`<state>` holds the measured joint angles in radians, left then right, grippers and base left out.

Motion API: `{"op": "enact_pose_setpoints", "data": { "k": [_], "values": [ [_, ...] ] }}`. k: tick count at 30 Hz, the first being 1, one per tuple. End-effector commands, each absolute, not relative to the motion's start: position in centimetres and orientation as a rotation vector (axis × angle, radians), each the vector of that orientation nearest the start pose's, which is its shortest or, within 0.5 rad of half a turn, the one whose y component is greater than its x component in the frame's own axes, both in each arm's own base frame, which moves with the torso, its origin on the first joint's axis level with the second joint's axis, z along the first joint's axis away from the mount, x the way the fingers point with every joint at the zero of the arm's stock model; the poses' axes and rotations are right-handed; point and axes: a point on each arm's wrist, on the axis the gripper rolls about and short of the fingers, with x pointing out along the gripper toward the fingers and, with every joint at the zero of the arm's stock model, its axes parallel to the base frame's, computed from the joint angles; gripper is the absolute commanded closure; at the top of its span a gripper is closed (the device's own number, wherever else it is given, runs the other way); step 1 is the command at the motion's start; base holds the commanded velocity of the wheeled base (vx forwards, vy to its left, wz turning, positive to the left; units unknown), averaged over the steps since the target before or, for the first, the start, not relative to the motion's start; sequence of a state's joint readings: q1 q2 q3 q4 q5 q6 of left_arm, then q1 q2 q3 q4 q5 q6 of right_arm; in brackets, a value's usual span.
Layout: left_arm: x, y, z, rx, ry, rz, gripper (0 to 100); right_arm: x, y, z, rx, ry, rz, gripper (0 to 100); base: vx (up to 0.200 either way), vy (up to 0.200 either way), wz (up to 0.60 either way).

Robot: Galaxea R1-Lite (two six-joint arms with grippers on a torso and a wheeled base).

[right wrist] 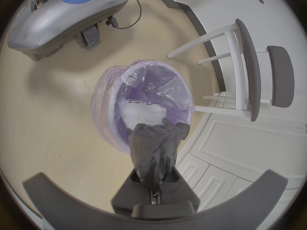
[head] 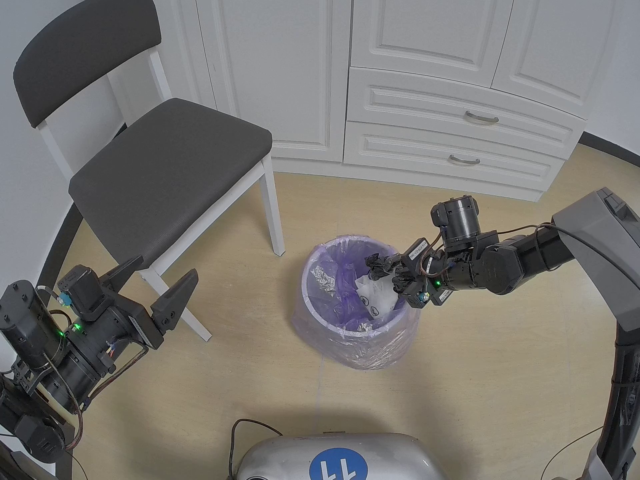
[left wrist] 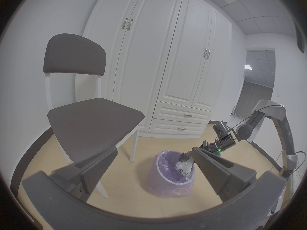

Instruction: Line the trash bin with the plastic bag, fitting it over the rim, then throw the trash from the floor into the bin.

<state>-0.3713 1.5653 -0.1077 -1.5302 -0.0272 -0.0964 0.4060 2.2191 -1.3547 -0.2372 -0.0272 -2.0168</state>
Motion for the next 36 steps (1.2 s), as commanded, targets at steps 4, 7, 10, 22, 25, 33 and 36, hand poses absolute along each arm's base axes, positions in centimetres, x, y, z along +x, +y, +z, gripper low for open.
{"op": "enact_pose_setpoints", "data": {
  "k": [4,7,10,22,25,33,36],
  "values": [
    [18.2,-7.2,14.2,-0.107,-0.049,-0.402,0,42.3,20.9,8.8,-2.056,-0.074,0.826,100,0.000,0.000,0.00],
    [18.3,-7.2,14.1,-0.106,-0.045,-0.402,0,43.3,23.1,7.7,-2.054,-0.117,0.817,100,0.000,0.000,0.00],
    [18.3,-7.2,14.1,-0.106,-0.045,-0.402,0,43.6,24.7,6.5,-2.024,-0.136,0.817,100,0.000,0.000,0.00],
    [18.2,-7.2,14.2,-0.106,-0.051,-0.405,0,40.6,27.9,6.3,-1.677,-0.223,0.670,100,0.000,0.000,0.00],
    [18.2,-7.2,14.2,-0.107,-0.054,-0.405,0,39.5,26.4,6.5,-1.691,-0.158,0.655,100,0.000,0.000,0.00],
    [18.1,-7.2,14.1,-0.105,-0.046,-0.406,0,38.1,21.8,5.7,-1.731,-0.019,0.679,100,0.000,0.000,0.00],
    [18.2,-7.2,14.0,-0.105,-0.043,-0.406,0,38.2,21.4,6.1,-1.718,-0.051,0.630,100,0.000,0.000,0.00]
  ]
}}
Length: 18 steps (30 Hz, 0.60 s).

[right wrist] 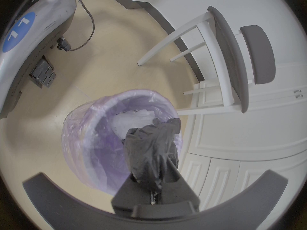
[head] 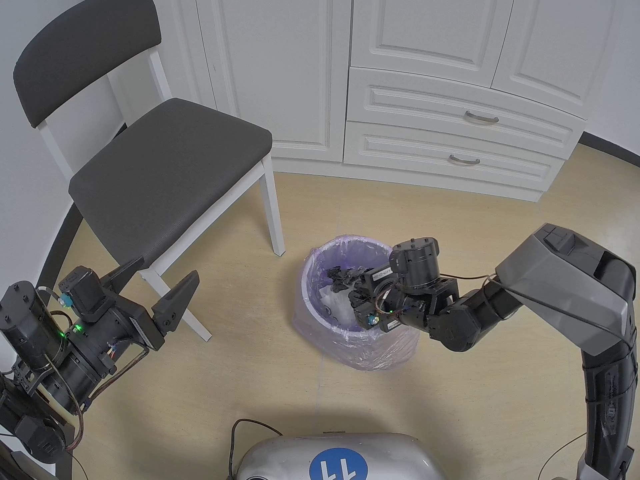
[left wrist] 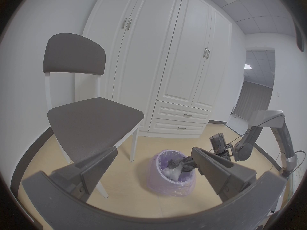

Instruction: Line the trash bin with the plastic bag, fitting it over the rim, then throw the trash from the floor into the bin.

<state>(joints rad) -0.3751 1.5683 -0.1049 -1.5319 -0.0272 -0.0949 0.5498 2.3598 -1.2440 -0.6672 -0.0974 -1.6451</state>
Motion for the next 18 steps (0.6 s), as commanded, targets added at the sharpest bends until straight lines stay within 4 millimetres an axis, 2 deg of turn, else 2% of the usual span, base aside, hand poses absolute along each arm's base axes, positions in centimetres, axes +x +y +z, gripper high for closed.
{"op": "enact_pose_setpoints", "data": {
  "k": [1,4,8,13,18],
  "values": [
    [18.2,-7.2,14.0,-0.104,-0.042,-0.406,0,38.3,21.4,6.3,-1.714,-0.061,0.617,100,0.000,0.000,0.00],
    [18.2,-7.3,14.0,-0.105,-0.042,-0.407,0,38.2,21.1,6.9,-1.710,-0.069,0.595,100,0.000,0.000,0.00],
    [18.2,-7.3,13.9,-0.104,-0.037,-0.407,0,38.1,20.2,6.6,-1.718,-0.036,0.591,100,0.000,0.000,0.00],
    [18.2,-7.3,13.7,-0.100,-0.027,-0.410,0,38.4,20.0,4.6,-1.737,0.027,0.599,100,0.000,0.000,0.00],
    [18.2,-7.3,13.5,-0.099,-0.019,-0.409,0,38.4,20.1,3.5,-1.744,0.048,0.619,100,0.000,0.000,0.00]
  ]
}}
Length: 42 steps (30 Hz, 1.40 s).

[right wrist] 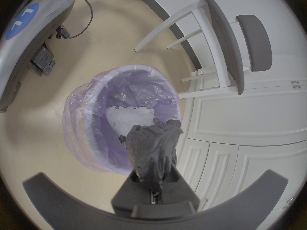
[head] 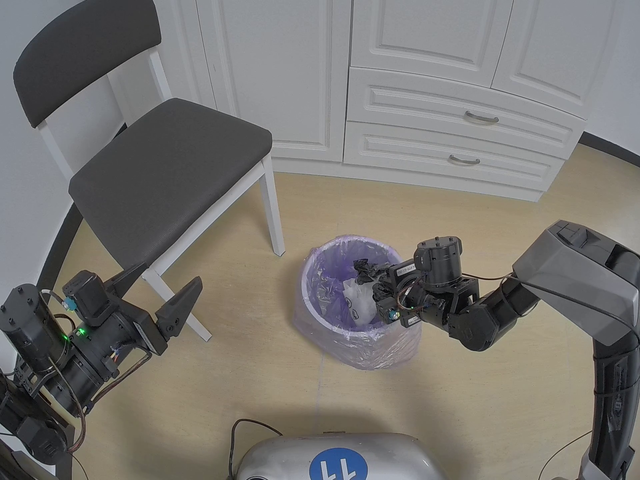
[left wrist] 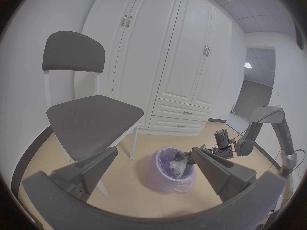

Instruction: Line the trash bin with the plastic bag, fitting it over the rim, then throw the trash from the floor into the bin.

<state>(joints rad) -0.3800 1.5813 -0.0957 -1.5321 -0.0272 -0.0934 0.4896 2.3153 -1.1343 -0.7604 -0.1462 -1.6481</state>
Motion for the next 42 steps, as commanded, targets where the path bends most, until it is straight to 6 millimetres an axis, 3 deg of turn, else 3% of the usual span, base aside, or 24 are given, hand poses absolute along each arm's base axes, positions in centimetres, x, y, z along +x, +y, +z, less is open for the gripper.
{"op": "enact_pose_setpoints", "data": {
  "k": [1,10,18,23,28,36,42],
  "values": [
    [18.2,-7.3,13.5,-0.098,-0.016,-0.409,0,38.5,20.1,2.9,-1.747,0.060,0.629,100,0.000,0.000,0.00],
    [18.2,-7.3,13.4,-0.098,-0.011,-0.406,0,39.9,21.1,0.8,-1.760,0.078,0.583,100,0.000,0.000,0.00],
    [18.3,-7.3,13.2,-0.096,-0.001,-0.406,0,43.7,23.0,0.2,-1.722,-0.001,0.373,100,0.000,0.000,0.00],
    [18.3,-7.3,13.2,-0.095,-0.003,-0.406,0,44.6,23.4,0.2,-1.692,-0.047,0.265,100,0.000,0.000,0.00],
    [18.2,-7.3,13.3,-0.095,-0.006,-0.407,0,43.3,23.2,-0.2,-1.703,-0.033,0.295,100,0.000,0.000,0.00],
    [18.3,-7.3,13.5,-0.097,-0.018,-0.405,0,37.9,22.3,-1.4,-1.762,0.075,0.474,100,0.000,0.000,0.00],
    [18.3,-7.3,13.6,-0.098,-0.022,-0.405,0,37.8,22.2,-1.2,-1.747,0.080,0.472,100,0.000,0.000,0.00]
  ]
}}
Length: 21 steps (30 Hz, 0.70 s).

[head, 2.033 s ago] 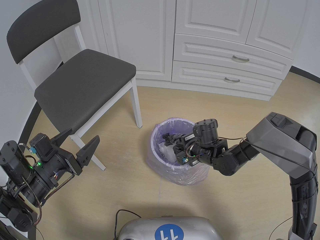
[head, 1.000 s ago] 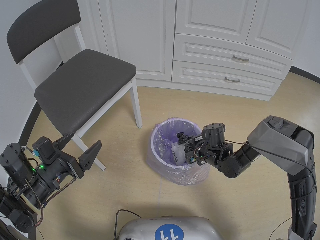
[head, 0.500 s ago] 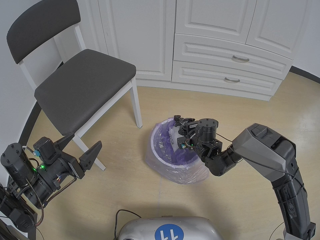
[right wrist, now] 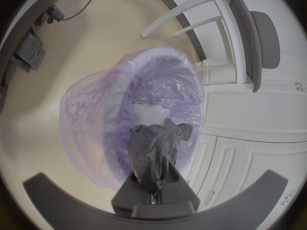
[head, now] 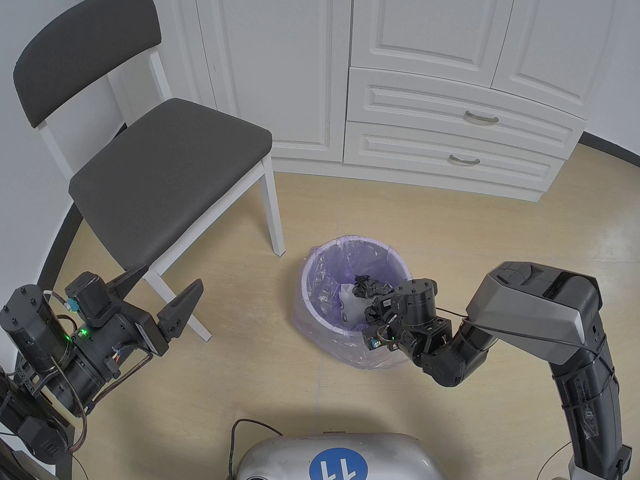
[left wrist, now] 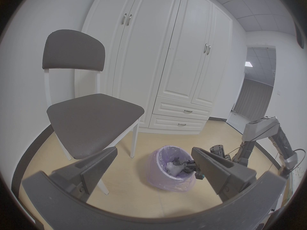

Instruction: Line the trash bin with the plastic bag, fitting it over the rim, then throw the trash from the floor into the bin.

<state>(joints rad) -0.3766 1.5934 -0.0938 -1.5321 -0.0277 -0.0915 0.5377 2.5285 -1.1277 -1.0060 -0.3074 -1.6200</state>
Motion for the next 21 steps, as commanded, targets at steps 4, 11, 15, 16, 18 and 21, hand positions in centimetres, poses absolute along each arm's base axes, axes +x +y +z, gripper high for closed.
{"op": "enact_pose_setpoints", "data": {
  "k": [4,11,15,16,18,21],
  "values": [
    [18.3,-7.3,13.6,-0.098,-0.024,-0.404,0,38.5,22.5,0.0,-1.737,0.059,0.447,100,0.000,0.000,0.00],
    [18.3,-7.3,13.5,-0.097,-0.019,-0.405,0,40.6,24.0,3.0,-1.721,0.023,0.416,100,0.000,0.000,0.00],
    [18.3,-7.2,13.6,-0.099,-0.022,-0.402,0,40.4,24.0,2.2,-1.757,0.102,0.502,100,0.000,0.000,0.00],
    [18.4,-7.2,13.6,-0.099,-0.022,-0.400,0,40.4,24.1,1.7,-1.764,0.118,0.521,100,0.000,0.000,0.00],
    [18.4,-7.2,13.6,-0.101,-0.021,-0.400,0,40.5,24.8,0.9,-1.773,0.126,0.548,100,0.000,0.000,0.00],
    [18.4,-7.2,13.6,-0.101,-0.021,-0.400,0,41.1,26.0,-0.2,-1.772,0.109,0.553,100,0.000,0.000,0.00]
  ]
}}
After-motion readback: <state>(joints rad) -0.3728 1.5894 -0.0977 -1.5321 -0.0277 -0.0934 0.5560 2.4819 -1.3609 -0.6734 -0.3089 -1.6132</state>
